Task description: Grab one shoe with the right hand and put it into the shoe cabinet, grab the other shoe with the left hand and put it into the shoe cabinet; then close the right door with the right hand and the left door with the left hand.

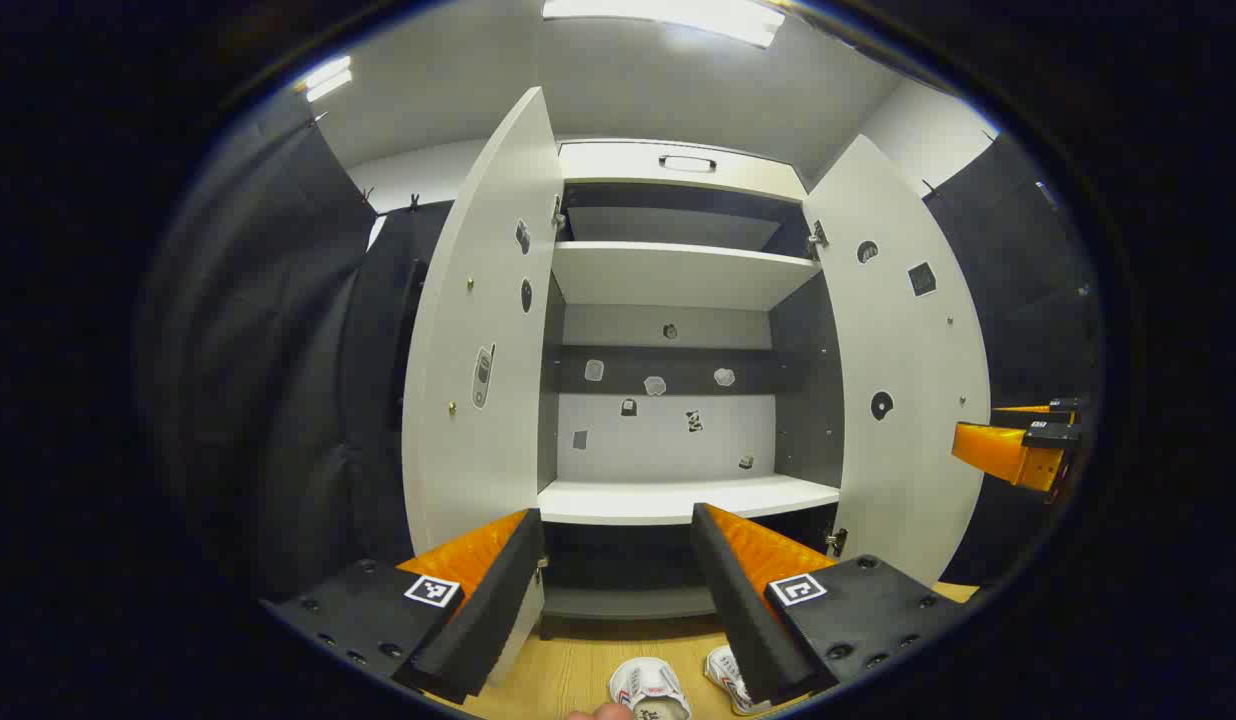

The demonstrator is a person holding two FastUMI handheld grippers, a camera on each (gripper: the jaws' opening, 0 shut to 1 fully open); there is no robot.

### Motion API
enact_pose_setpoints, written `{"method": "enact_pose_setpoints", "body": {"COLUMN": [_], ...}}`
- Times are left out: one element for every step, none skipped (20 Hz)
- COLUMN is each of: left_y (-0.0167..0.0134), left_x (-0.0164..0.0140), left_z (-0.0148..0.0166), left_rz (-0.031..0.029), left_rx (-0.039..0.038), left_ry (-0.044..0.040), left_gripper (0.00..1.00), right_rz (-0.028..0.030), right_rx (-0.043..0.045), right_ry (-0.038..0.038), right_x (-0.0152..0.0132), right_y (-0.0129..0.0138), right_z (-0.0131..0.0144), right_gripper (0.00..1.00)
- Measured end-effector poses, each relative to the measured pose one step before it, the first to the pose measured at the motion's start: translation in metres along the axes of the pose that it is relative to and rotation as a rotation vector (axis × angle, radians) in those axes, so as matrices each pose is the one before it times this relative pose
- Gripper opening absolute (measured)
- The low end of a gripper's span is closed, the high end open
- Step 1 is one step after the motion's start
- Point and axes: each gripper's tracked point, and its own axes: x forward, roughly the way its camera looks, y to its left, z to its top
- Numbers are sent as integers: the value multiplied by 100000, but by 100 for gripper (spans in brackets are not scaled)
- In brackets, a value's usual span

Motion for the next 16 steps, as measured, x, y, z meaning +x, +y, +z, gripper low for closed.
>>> {"method": "enact_pose_setpoints", "body": {"left_y": [63, 96, 64, -41, -5, 112, -14, 183, 73, 118, 62, 89, 146, 57, 67, 90], "left_x": [104, -53, 19, -130, 23, -75, -82, -193, -89, 62, -41, -117, 56, 26, -12, -10], "left_z": [93, -3, -15, -118, 55, 27, 43, 96, -32, -55, 12, 35, 77, 72, -32, 15], "left_rz": [153, 259, 444, 154, 96, 228, 415, 443, 218, 216, 27, 49, 150, 22, 124, 163], "left_rx": [505, 162, 4, -132, -109, 64, 117, -6, -87, -59, -45, 33, -15, -35, 78, 87], "left_ry": [225, -113, -75, 123, 219, 110, -270, -329, 25, 214, 165, 5, -25, -117, 45, 127], "left_gripper": [96, 96, 96, 96, 96, 96, 96, 96, 96, 99, 96, 96, 96, 99, 99, 96], "right_rz": [16, 61, 9, -39, -42, -135, -34, 147, 276, 315, 347, 328, 218, 104, 11, -65], "right_rx": [-241, -156, -90, -76, -114, -190, -209, -234, -154, -55, 79, 210, 78, -60, -223, -212], "right_ry": [19, -227, -380, -354, -232, -123, 58, 353, 383, 333, 251, -46, -155, -190, -148, -195], "right_x": [-17, -77, -51, -66, -110, -105, -50, -35, -27, 23, 8, -33, -5, 22, 71, 69], "right_y": [45, 33, 32, -15, 23, 6, 68, 90, 164, 153, 191, 138, 129, 72, 38, 22], "right_z": [68, 74, 138, 113, -9, 35, -98, -172, -127, -73, -75, 34, 91, 38, 74, 57], "right_gripper": [92, 92, 92, 92, 92, 92, 97, 92, 92, 92, 92, 92, 92, 92, 92, 92]}}
